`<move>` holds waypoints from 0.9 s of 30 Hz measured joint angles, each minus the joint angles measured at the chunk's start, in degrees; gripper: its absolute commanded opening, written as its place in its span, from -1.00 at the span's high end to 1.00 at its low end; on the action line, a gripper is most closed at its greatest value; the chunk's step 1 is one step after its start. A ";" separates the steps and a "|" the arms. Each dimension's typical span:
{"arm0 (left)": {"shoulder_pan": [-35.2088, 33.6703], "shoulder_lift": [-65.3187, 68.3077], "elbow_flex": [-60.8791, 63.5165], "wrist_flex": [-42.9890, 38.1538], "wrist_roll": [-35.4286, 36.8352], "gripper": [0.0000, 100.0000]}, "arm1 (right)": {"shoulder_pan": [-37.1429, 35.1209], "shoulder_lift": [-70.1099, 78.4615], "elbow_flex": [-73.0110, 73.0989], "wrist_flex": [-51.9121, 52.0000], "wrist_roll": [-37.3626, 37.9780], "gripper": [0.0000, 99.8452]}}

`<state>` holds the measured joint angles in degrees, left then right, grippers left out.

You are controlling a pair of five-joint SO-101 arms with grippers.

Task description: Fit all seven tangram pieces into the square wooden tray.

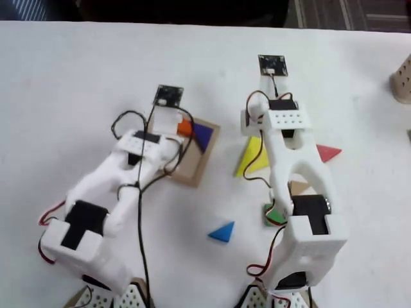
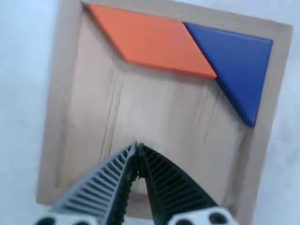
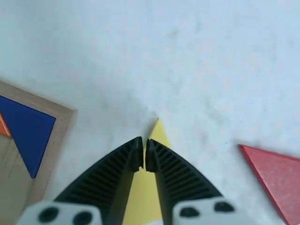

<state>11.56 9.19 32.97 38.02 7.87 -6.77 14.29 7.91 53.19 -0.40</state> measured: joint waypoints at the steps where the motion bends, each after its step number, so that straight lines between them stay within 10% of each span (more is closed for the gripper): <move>1: 0.00 -0.26 0.44 0.00 -0.26 0.96 | 0.00 0.00 0.00 0.00 0.00 0.96; 13: 4.57 -6.33 5.45 10.37 3.16 0.96 | 0.00 0.00 0.00 0.00 0.26 0.96; 27: 2.29 -32.18 22.68 0.26 3.34 0.95 | 0.00 0.00 0.00 0.00 0.26 0.96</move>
<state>13.85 -22.99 55.65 38.29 11.21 -6.77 14.29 7.91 53.19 -0.13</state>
